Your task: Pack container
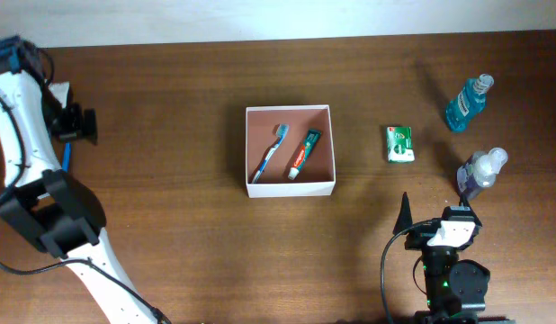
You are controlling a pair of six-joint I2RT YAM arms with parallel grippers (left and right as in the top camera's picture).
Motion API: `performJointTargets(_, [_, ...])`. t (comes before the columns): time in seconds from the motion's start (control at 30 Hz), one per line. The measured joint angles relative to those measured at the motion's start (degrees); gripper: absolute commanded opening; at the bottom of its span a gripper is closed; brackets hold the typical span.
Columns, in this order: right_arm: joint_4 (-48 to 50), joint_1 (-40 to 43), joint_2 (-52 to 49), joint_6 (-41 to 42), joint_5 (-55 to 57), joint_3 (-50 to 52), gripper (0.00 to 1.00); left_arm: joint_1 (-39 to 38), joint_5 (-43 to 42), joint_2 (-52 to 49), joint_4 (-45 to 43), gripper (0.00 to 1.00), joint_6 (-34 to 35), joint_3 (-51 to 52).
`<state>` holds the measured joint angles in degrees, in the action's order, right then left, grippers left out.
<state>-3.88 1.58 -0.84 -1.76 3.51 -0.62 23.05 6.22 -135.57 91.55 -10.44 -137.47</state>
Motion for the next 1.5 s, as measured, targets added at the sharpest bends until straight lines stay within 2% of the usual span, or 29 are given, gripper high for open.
performJointTargets(0.33, [0.0,0.0,0.0,0.0,0.0,0.0,0.98,6.4,-0.4,0.0,-9.0,0.98,-4.6,10.7])
performJointTargets(0.6, [0.0,0.0,0.0,0.0,0.0,0.0,0.98,9.9,-5.4,0.0,-13.3,0.97,-10.1,14.2])
performJointTargets(0.97, [0.0,0.0,0.0,0.0,0.0,0.0,0.98,10.1,-6.9,0.0,-21.4,0.89,-12.5,18.9])
performJointTargets(1.5, [0.0,0.0,0.0,0.0,0.0,0.0,0.98,10.1,-6.9,0.0,-24.3,0.89,-12.7,18.9])
